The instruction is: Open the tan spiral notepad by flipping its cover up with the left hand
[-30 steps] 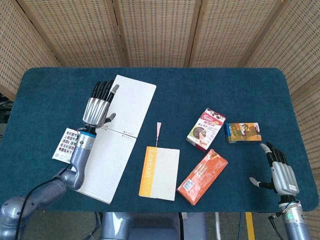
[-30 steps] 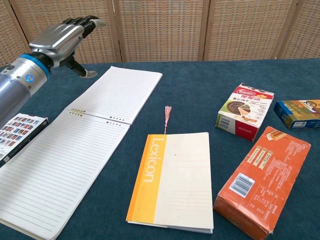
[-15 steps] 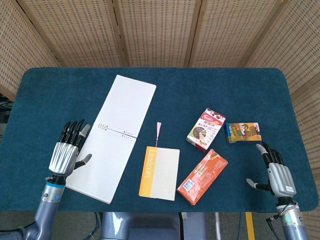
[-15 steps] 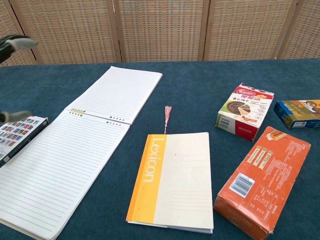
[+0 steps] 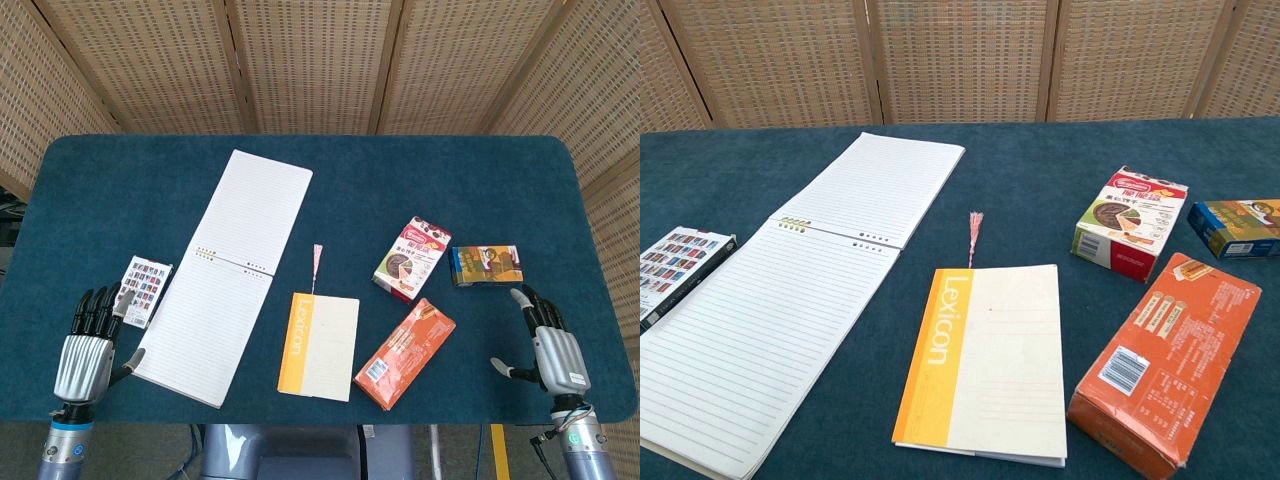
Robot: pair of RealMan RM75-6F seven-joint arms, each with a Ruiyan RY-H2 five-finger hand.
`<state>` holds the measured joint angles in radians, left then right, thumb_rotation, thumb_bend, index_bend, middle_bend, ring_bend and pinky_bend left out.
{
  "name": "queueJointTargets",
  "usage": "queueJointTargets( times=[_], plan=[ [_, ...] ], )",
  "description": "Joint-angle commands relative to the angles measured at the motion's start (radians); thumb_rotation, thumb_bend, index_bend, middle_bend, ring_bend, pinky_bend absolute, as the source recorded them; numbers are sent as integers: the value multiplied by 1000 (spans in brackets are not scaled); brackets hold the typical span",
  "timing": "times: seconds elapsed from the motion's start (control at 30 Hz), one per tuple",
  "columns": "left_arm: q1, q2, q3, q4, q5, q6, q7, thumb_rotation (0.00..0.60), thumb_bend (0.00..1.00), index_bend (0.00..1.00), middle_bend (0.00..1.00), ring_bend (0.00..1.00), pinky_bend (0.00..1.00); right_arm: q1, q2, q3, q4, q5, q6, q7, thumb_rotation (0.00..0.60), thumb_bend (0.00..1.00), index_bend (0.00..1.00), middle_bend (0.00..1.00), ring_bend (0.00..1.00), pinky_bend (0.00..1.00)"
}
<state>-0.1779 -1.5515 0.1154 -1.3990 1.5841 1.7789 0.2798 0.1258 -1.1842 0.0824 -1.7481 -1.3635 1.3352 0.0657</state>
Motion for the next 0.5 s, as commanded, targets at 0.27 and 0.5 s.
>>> queueJointTargets(
  times=[0.27,0.5],
  plan=[
    [34,-14,-24,19,31,15,10,600,212,0,0,0,26,-3,0,1,2,-6,8,12,600,2,0,0,0,0],
    [58,-13,-32,20,62,23,13,600,213,0,0,0,26,-4,3,-4,-5,-15,9,17,600,2,0,0,0,0]
  ],
)
